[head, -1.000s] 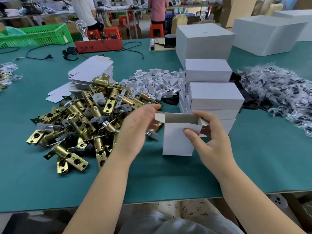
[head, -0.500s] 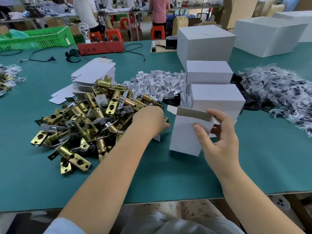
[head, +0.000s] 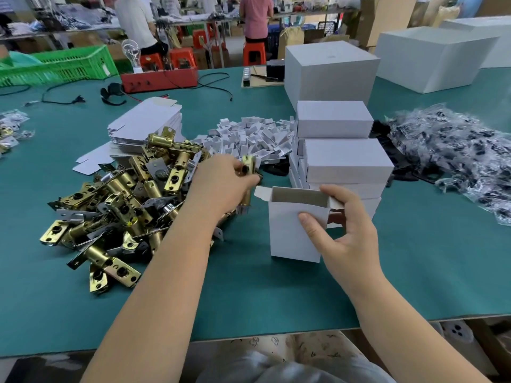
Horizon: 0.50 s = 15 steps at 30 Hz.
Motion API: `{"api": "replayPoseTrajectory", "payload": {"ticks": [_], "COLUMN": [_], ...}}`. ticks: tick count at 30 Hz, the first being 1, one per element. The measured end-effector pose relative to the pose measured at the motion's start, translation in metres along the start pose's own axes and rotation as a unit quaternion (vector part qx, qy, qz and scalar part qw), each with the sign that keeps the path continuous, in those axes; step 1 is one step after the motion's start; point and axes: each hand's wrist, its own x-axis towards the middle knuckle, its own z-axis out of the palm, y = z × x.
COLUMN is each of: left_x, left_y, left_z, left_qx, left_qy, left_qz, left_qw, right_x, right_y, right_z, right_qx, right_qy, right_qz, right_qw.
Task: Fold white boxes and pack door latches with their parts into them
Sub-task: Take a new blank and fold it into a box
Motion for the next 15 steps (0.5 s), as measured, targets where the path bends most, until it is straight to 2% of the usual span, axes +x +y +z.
{"api": "replayPoseTrajectory", "payload": {"ticks": [3, 6, 8, 11, 15], "left_x": [-0.003, -0.015, -0.025, -0.040, -0.056], "left_y": [0.009, 0.025, 0.037, 0.055, 0.065], "left_z": [-0.015, -0.025, -0.027, -0.024, -0.003], "left_qx": [-0.081, -0.163, -0.208, -0.208, -0.198], "left_qy": [0.139, 0.221, 0.245, 0.266, 0.212], "left_qz": [0.030, 0.064, 0.082, 0.116, 0.152], "left_qw": [0.987, 0.959, 0.943, 0.934, 0.945], "right_x": [0.000, 0.002, 0.003, 0.004, 0.005], "right_y": [-0.001, -0.003, -0.003, -0.002, -0.003], "right_z": [0.003, 0.009, 0.012, 0.014, 0.014], "right_qx": [-0.001, -0.016, -0.019, -0.011, -0.007], "right_qy": [0.005, 0.001, 0.002, 0.007, 0.013], "right_qz": [0.000, -0.005, -0.007, 0.002, 0.013], "right_qw": [1.000, 1.000, 1.000, 1.000, 1.000]}}
